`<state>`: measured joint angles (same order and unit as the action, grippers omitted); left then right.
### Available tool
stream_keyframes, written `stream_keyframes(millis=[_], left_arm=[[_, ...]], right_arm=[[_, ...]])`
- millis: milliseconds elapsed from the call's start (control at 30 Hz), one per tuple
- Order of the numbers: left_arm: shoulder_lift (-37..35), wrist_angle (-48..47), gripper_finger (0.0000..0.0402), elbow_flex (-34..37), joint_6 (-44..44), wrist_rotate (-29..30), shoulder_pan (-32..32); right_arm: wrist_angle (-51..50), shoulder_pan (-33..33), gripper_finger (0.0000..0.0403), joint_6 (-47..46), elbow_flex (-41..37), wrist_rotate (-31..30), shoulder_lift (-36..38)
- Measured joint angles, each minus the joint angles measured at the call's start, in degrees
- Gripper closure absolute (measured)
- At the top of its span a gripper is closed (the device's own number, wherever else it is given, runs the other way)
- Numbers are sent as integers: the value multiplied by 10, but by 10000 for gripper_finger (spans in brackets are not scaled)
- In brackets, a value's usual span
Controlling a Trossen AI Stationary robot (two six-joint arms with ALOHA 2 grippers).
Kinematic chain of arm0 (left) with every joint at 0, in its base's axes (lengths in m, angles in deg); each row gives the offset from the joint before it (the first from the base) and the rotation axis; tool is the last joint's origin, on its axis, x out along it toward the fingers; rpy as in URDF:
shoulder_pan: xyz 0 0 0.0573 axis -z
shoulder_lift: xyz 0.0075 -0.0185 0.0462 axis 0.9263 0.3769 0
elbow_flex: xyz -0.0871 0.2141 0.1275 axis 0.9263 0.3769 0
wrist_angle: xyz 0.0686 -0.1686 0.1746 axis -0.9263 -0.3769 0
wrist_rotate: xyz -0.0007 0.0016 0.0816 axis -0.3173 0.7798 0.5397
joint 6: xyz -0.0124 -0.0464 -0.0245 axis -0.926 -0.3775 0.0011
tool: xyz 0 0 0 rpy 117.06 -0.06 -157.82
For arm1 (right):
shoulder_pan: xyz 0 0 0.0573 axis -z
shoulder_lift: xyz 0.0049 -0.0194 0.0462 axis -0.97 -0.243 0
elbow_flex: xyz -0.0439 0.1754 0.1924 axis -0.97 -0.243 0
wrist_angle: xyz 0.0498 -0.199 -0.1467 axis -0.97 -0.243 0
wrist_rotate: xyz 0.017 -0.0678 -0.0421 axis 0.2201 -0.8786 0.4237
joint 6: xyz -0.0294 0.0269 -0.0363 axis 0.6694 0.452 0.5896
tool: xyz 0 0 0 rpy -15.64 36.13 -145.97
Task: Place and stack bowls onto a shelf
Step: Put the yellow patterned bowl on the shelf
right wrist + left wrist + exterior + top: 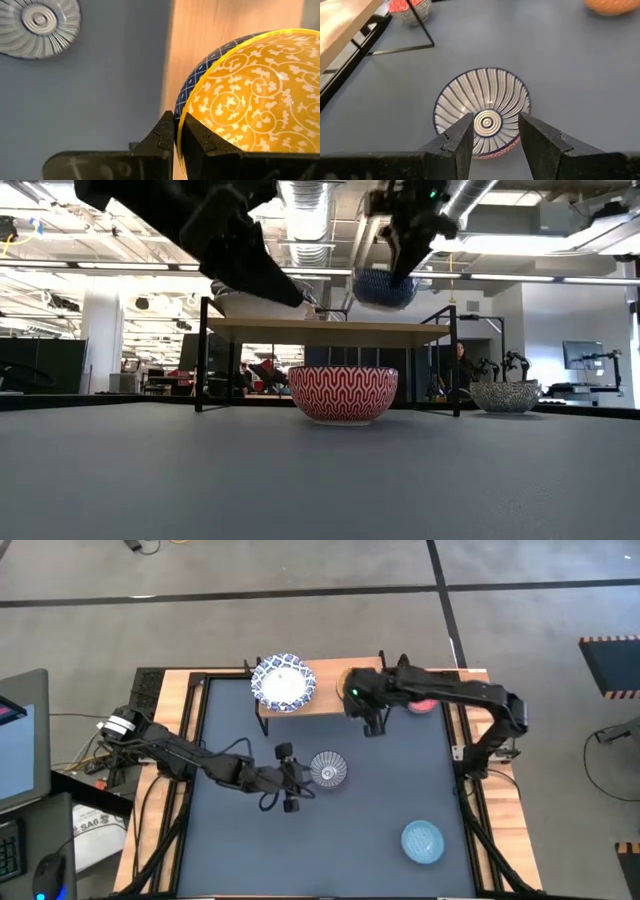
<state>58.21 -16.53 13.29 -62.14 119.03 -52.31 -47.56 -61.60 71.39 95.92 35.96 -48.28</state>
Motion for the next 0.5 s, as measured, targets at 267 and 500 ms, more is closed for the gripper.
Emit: stream_keyframes(millis=[267,500], left_arm=[[0,-5,260,0,2,-2,-15],[0,-8,260,0,-6,-23,-35]], right_arm=[[-52,70,349,20,58,39,-55],[-49,91,312,20,64,84,-55]])
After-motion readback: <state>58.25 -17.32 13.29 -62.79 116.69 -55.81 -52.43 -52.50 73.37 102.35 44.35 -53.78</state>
